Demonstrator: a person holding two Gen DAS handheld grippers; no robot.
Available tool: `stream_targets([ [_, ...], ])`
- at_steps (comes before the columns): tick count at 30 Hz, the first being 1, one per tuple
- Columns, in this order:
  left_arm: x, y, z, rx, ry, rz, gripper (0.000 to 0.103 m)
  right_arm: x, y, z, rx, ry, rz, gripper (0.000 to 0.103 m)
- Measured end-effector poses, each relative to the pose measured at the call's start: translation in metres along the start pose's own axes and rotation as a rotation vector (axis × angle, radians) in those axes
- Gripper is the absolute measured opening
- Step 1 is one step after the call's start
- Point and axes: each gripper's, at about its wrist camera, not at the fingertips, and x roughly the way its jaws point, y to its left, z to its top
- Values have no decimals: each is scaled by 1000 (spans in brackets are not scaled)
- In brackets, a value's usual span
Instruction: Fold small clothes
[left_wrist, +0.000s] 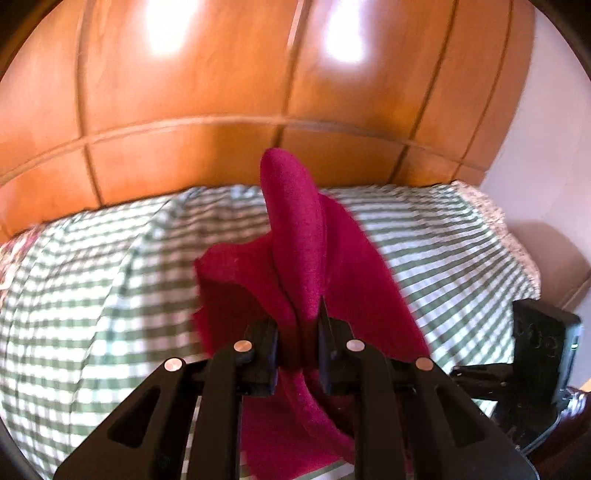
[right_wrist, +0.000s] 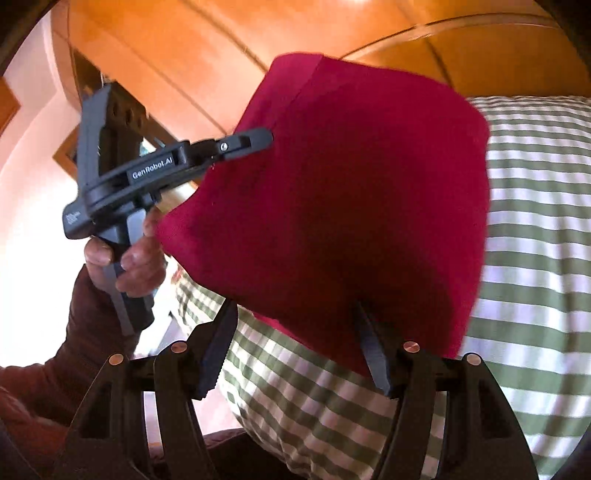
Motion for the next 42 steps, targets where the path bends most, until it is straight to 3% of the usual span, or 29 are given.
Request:
stream_targets([
  [3,28,23,-24,-45,82,65,16,22,3,-3,-13,49,-19,63],
  [6,52,48,-50,-149,132,69,21,32,10,-8,-58,75,-52,63],
  [10,49,66,-64,-298,74,-12,23,35,15,-10,-96,97,-57,63],
  [16,44,58,-73,-263,47,10,26,11,12,-2,-73,81,-30,63],
  [19,44,64,-74,-284,48,65,51,-7,2,7,-40,0,-84,63],
  [24,42,66,-80,-287,42,40,52,-14,-18,12,27,-26,-95,63],
  [31,46,68,-84,-299,35,49,52,-27,-35,11,136,-104,-47,64],
  [33,47,67,-86,-299,34,59,52,-26,-42,9,182,-107,-79,70],
  [38,50,73,-88,-329,37,60,58,2,-67,-8,280,-4,-28,71],
  [41,51,72,-88,-330,45,64,58,27,-62,-11,242,27,-43,71],
  [42,51,72,-88,-328,48,66,58,30,-58,-9,224,26,-56,65],
])
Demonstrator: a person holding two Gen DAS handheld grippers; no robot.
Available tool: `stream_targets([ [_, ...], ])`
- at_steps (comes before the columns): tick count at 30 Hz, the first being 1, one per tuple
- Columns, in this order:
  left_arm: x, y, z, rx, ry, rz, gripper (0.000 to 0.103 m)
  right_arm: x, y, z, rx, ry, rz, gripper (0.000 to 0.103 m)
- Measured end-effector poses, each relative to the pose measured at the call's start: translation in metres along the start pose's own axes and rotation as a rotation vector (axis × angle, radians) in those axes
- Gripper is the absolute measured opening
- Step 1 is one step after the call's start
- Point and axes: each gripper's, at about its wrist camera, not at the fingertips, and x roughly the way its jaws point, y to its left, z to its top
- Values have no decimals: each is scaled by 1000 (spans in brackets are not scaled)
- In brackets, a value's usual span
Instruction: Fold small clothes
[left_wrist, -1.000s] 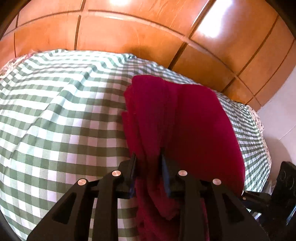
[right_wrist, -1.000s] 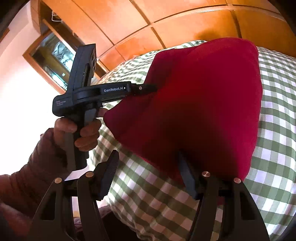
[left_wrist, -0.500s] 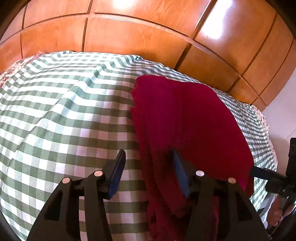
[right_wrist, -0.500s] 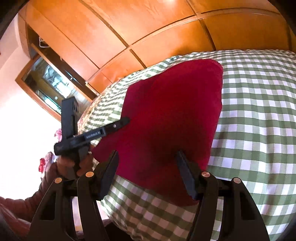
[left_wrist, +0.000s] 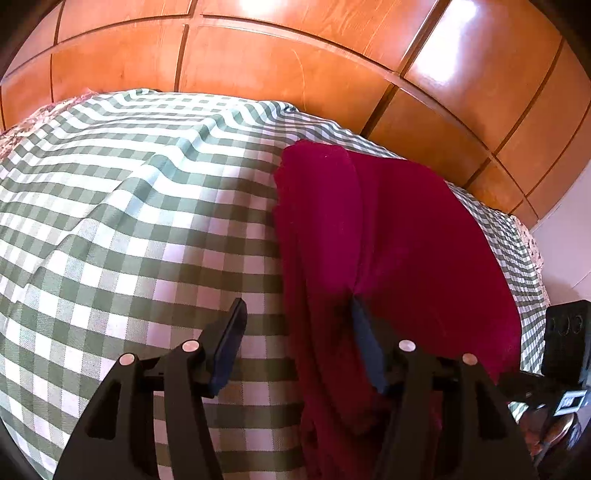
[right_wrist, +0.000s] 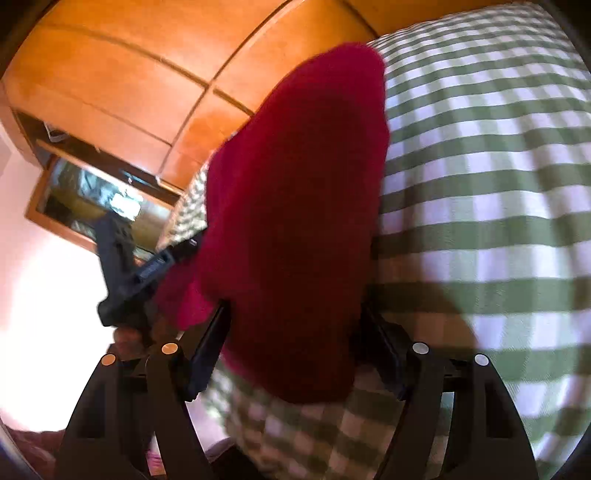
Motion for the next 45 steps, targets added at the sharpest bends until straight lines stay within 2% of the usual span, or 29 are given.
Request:
stream_targets([
  [1,0,0,0,2,1,1,56,2,3,1,-11,6,-17,54],
  [4,-4,-5,1,8,10,-48,37,-5,15,-1,-72,-2,-52,34],
  [7,-8,-18,-3,34,32,-61,34,-21,27,-10,-133,-16,-57,31],
  [9,-14,-39,-12,85,35,-61,33,-40,29,-19,-178,-19,-84,30],
  [13,-17,-90,-38,177,46,-54,35,-79,2,-49,-149,9,-123,30],
  [17,-18,-135,-62,234,32,-47,37,-107,-19,-76,-85,2,-140,31],
  [20,-19,-159,-71,278,2,7,37,-112,-23,-82,-74,-1,-143,34],
  [22,-19,-166,-71,301,-4,43,37,-115,-24,-80,-72,3,-139,45],
  [23,-18,-169,-69,305,-3,52,41,-114,-24,-77,-67,5,-134,53],
  [24,-19,-170,-67,309,-5,66,43,-115,-24,-73,-63,-8,-140,67],
  [26,-21,-169,-63,312,-8,83,53,-117,-24,-61,-50,-39,-132,70],
  [29,-23,-166,-58,314,-13,87,60,-127,-34,-48,-31,-83,-126,77],
  [38,-22,-162,-45,346,-40,102,69,-122,-69,0,87,-160,-133,81],
  [41,-17,-159,-32,342,-33,69,71,-118,-76,12,120,-171,-119,81],
  [45,3,-150,-4,298,20,-27,71,-117,-86,19,138,-163,-110,81],
])
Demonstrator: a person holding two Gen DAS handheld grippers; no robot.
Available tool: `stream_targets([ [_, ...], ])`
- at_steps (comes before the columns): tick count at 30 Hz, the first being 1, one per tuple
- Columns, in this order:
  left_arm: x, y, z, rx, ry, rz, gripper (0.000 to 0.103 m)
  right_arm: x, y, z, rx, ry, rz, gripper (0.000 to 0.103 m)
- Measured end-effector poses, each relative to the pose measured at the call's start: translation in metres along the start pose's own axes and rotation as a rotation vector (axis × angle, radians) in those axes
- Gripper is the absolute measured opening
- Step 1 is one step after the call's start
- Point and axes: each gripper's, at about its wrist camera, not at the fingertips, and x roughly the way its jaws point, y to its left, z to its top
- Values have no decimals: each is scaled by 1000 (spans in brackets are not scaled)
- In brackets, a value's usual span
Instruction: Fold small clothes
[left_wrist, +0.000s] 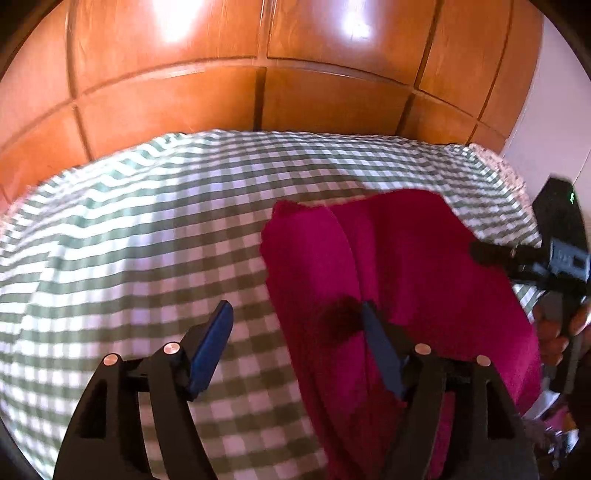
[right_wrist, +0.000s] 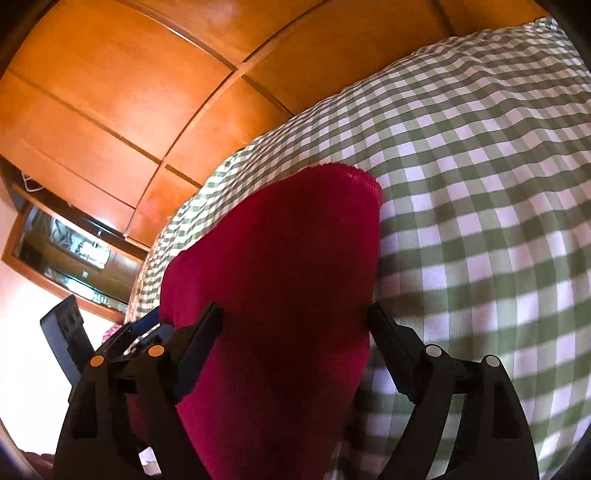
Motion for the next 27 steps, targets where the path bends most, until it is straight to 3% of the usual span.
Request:
stream_targets([
  [3,15,18,19,-85,21,-101,70,6,0,4,2,5,1,81],
  [7,32,32,37,-172,12,-206,44,11,-1,13,5,4,2,81],
  [9,40,33,42,-190,10,-240,37,17,2,15,-6,7,7,80],
  [11,42,29,43,-181,-10,-244,16,17,8,14,-51,2,-6,69],
  [13,34,26,43,-166,-71,-268,10,15,15,12,-107,-15,-38,49],
  [16,12,10,43,-98,-184,-273,10,1,31,3,-191,-80,-74,39],
  [18,16,-4,50,-44,-190,-221,10,2,31,0,-201,-99,-97,39],
  [20,36,-12,55,-3,-137,-123,11,11,25,0,-187,-91,-144,38],
  [22,65,-13,54,24,-36,-14,16,18,18,2,-151,-87,-139,39],
  [24,72,-6,49,-25,-11,-13,20,20,17,3,-145,-83,-147,45],
  [25,68,-2,48,-43,-16,-20,25,20,18,3,-149,-79,-155,51],
  [26,63,1,48,-67,-14,-27,40,20,19,2,-156,-79,-158,54],
  [27,55,4,47,-102,-5,5,53,18,18,2,-155,-78,-157,64],
])
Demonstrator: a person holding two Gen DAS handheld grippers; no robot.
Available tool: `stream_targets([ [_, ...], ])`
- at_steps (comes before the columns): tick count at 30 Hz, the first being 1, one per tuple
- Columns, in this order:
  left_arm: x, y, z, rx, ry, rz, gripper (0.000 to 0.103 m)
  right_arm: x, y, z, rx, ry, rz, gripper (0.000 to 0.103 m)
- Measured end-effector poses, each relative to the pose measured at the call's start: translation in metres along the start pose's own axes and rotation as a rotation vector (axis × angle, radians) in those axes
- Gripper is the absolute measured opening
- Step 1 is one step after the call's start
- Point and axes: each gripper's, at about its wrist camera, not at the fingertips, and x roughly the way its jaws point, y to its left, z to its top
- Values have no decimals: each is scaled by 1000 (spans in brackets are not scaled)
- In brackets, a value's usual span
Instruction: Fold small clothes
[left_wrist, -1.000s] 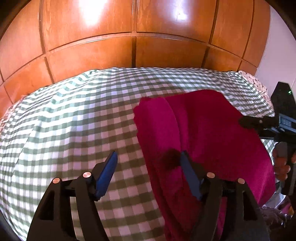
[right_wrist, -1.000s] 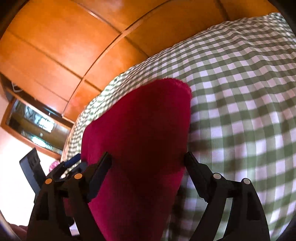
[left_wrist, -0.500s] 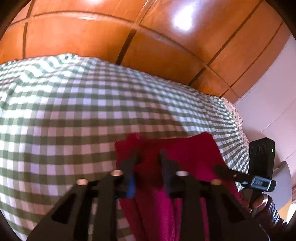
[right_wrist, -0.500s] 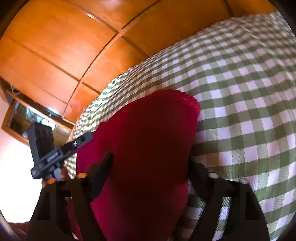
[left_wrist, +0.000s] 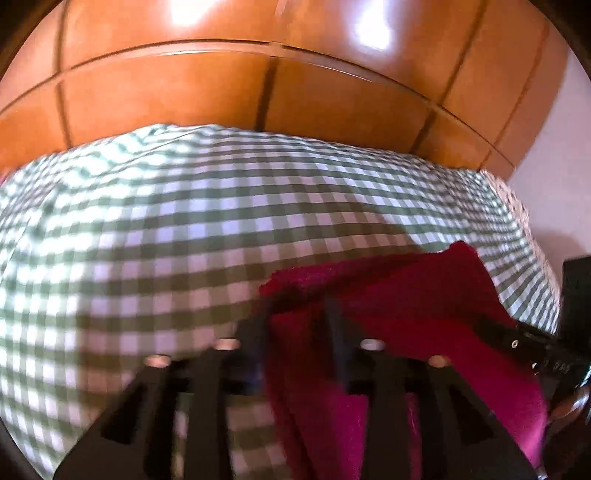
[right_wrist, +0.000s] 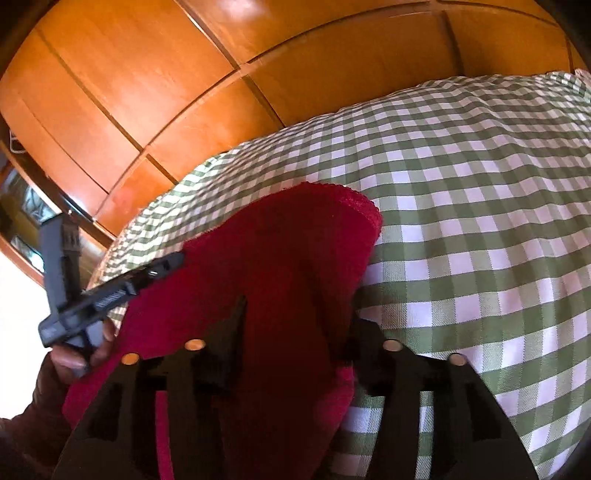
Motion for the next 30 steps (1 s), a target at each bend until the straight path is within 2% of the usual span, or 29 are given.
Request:
stream_targets([
  [1,-8,4,-2,-25,-6,13,67,-1,-1,0,8,4,3,75],
  [3,-23,12,-12,-56,-9,-45,67,-6,-7,-4,36,17,32,78],
  [7,-48,20,-37,-100,19,-179,75,-22,-13,-19,85,32,99,82],
  [11,-50,20,-61,-133,65,-318,78,-33,-16,-43,134,80,202,82],
  [13,-47,16,-75,-118,75,-313,79,-34,-16,-55,147,98,240,82],
  [15,-38,8,-89,-76,92,-269,79,-32,-15,-60,155,106,255,82],
  [17,-35,7,-97,-63,70,-254,81,-26,-15,-64,160,116,275,82],
  [22,-28,20,-100,-127,70,-317,83,-13,-10,-62,125,141,293,82],
  [25,-31,16,-104,-101,40,-311,80,-7,-6,-58,99,146,280,82],
  [26,-33,15,-106,-97,30,-316,75,-7,-4,-59,94,145,275,82],
  [30,-41,10,-110,-58,-9,-334,63,-11,3,-62,71,134,251,70],
])
